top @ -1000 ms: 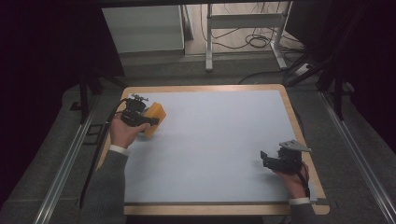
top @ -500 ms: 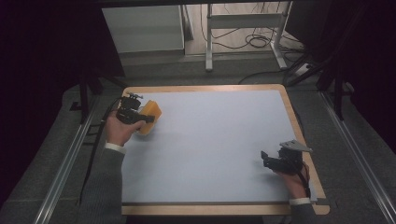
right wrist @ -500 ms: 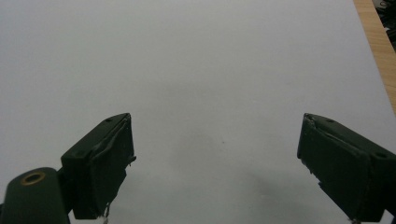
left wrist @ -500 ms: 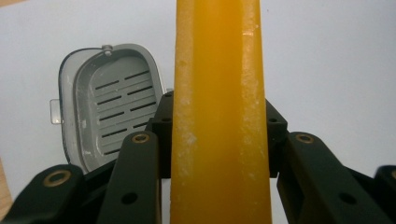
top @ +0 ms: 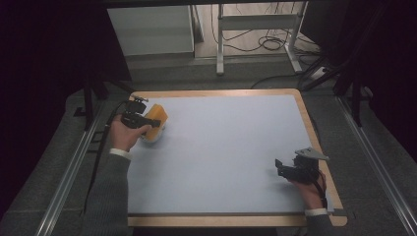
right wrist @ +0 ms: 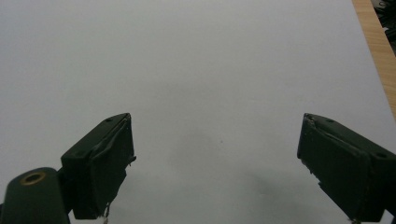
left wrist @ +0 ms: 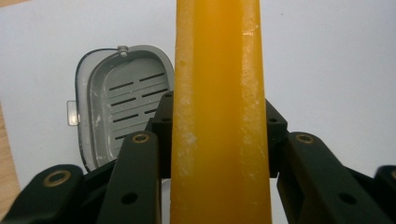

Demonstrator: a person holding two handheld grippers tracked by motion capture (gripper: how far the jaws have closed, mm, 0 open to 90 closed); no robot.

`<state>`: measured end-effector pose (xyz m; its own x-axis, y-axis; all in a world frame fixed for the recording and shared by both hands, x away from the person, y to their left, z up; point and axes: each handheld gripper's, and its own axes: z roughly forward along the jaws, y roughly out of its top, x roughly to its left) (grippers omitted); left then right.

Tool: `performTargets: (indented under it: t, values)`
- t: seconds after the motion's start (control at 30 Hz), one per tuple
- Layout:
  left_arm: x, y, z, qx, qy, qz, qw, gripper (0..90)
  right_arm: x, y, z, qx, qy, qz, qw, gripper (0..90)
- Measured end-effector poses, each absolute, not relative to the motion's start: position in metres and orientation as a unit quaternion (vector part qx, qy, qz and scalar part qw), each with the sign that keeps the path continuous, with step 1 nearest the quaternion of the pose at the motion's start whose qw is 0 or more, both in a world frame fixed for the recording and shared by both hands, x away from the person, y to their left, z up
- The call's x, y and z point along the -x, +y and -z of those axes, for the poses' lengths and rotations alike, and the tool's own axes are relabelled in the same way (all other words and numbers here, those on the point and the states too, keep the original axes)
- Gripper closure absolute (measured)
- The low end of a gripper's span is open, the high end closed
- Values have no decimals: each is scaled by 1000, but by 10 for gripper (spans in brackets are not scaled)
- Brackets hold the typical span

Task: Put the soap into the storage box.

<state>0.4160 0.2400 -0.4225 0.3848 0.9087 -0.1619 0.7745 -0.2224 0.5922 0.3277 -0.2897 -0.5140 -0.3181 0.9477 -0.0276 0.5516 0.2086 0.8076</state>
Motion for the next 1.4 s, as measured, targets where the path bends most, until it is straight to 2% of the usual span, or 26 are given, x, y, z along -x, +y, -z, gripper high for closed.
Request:
performTargets:
  t: [1.4]
  values:
    - [-450,263,446,-749,590,-99,284,610,-328,-293,514,-519,726,-359,275,108]
